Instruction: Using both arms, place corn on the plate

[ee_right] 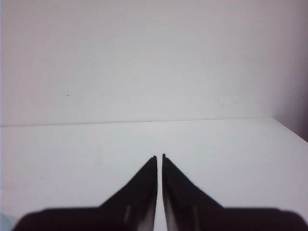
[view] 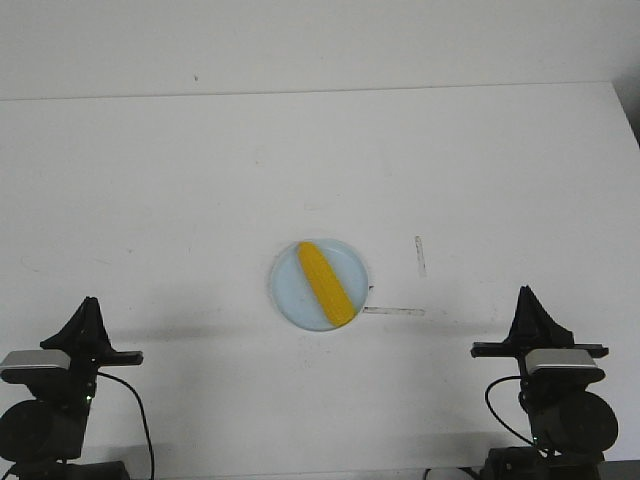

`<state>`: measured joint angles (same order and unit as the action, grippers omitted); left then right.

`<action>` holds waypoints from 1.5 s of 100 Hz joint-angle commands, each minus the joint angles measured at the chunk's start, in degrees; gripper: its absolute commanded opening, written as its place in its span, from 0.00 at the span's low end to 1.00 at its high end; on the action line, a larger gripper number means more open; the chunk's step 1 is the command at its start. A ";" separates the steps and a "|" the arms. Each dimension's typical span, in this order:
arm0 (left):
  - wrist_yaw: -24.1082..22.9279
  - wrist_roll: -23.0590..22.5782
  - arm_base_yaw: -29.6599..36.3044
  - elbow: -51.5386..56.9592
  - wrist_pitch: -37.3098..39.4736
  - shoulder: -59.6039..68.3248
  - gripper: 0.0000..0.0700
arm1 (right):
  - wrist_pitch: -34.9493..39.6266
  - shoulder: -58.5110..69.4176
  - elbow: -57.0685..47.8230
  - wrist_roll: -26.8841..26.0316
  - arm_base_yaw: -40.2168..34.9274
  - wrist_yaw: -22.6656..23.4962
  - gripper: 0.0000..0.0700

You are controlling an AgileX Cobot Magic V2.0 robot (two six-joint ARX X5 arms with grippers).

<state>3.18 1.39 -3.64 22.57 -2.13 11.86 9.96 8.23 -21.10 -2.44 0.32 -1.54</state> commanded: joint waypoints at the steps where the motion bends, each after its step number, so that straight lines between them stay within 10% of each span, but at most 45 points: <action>1: 0.00 -0.52 -0.22 0.37 0.92 -0.11 0.00 | -0.85 -0.31 0.04 -0.79 -0.09 0.07 0.02; 150: -2.78 1.03 4.68 -21.81 11.45 -11.67 0.00 | -0.87 -0.31 0.04 -0.76 -0.09 0.07 0.02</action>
<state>0.32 2.35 0.99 1.98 8.56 0.30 9.89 8.21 -21.10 -2.46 0.32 -1.52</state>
